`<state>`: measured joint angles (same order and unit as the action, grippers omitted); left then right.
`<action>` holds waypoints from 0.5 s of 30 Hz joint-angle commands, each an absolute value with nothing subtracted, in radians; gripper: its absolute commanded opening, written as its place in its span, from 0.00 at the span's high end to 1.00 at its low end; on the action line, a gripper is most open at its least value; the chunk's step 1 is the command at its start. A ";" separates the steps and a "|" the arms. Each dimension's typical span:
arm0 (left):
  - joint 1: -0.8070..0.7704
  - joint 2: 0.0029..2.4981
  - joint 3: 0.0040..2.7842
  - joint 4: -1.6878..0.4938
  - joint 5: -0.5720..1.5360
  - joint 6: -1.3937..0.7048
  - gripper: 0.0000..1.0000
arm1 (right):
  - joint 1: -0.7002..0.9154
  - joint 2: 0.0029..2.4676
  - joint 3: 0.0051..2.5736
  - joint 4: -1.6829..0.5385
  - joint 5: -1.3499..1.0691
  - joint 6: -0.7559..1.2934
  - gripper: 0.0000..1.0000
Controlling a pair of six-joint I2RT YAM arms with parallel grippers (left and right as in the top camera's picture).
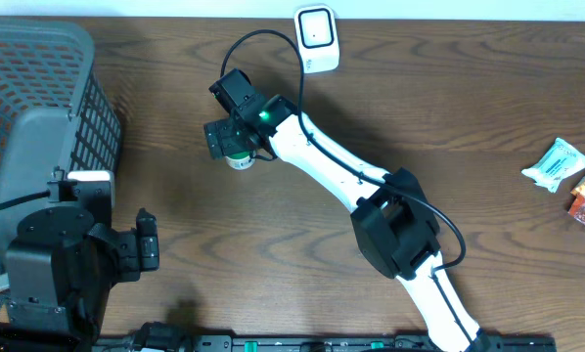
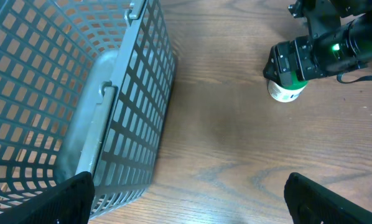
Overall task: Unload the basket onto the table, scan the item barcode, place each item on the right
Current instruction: 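Reach the right gripper to the green-capped bottle and grasp it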
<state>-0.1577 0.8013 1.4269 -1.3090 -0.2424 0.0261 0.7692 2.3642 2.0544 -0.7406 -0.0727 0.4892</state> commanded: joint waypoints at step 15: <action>-0.154 0.802 1.427 -1.310 -0.248 0.022 0.02 | 0.762 2.399 2.084 -0.861 0.021 0.451 0.53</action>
<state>-0.1577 0.8013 1.4269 -1.3087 -0.2420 0.0261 0.7708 2.3741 2.0869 -0.8169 -0.0097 0.4652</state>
